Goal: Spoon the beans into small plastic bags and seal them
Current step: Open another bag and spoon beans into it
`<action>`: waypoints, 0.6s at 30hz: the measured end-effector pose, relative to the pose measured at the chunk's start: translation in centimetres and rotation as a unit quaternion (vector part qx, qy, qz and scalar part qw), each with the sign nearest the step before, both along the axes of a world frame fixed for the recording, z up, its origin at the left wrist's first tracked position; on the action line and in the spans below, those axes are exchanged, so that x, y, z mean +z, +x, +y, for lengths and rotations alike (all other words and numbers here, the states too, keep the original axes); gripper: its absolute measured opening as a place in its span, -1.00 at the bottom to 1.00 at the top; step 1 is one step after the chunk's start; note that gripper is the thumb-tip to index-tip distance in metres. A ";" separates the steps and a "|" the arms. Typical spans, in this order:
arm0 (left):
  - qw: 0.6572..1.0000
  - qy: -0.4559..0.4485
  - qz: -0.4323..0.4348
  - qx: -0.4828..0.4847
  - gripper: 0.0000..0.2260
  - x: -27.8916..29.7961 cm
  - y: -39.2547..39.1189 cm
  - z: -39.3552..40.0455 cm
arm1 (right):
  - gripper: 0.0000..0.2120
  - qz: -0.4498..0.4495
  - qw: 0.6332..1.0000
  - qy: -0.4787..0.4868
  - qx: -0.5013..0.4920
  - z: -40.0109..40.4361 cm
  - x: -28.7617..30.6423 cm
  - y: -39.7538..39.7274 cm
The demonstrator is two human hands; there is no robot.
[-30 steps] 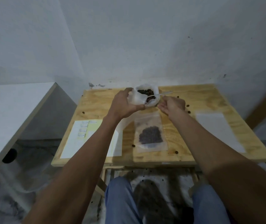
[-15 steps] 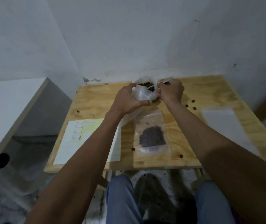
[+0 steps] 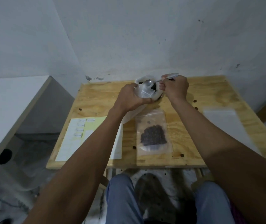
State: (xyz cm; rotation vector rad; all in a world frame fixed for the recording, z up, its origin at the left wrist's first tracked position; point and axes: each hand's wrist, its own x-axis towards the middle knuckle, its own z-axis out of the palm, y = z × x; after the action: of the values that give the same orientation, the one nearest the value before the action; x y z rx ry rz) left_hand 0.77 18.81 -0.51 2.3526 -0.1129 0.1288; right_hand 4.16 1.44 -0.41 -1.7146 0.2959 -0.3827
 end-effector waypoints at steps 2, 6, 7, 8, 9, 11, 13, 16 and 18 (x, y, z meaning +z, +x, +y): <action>1.000 0.005 -0.010 0.000 -0.23 -0.1 -0.2 0.1 | -0.75 -0.010 0.999 0.005 -0.030 -0.5 -0.5 0.0; 1.000 0.000 -0.020 -0.006 -0.19 -0.1 -0.2 0.1 | -0.93 -0.010 0.999 -0.026 -0.033 -0.9 -1.9 -0.6; 1.000 -0.002 -0.019 -0.003 -0.19 -0.2 -0.2 0.0 | -0.94 0.001 0.999 -0.020 -0.026 -0.9 -2.2 -0.6; 1.000 -0.007 -0.020 -0.001 -0.18 -0.3 -0.2 -0.1 | -0.94 0.016 1.000 -0.010 -0.021 -0.8 -2.2 -0.7; 1.000 -0.014 -0.022 0.001 -0.16 -0.3 -0.2 -0.2 | -0.93 0.034 0.999 0.002 -0.018 -0.7 -2.2 -0.6; 0.999 -0.026 -0.026 -0.003 -0.11 -0.4 -0.4 -0.5 | -0.85 0.075 0.996 0.043 -0.010 -0.4 -2.0 -0.4; 0.999 -0.031 -0.026 -0.007 -0.08 -0.5 -0.5 -0.7 | -0.82 0.108 0.989 0.104 -0.002 -0.2 -1.8 -0.2; 0.999 -0.031 -0.028 -0.009 -0.06 -0.7 -0.4 -0.4 | -0.96 0.125 0.972 0.196 -0.013 -0.2 -1.5 -0.2; 0.999 -0.022 -0.026 -0.011 -0.03 -0.8 -0.3 0.0 | -0.95 0.124 0.968 0.219 -0.028 -0.3 -1.6 -0.2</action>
State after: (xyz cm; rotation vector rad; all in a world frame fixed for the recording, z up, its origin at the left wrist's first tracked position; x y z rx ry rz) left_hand 0.43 18.79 -1.33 2.3037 -0.1589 0.1796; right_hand 3.96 1.09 -2.02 -1.3188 0.5690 -0.1270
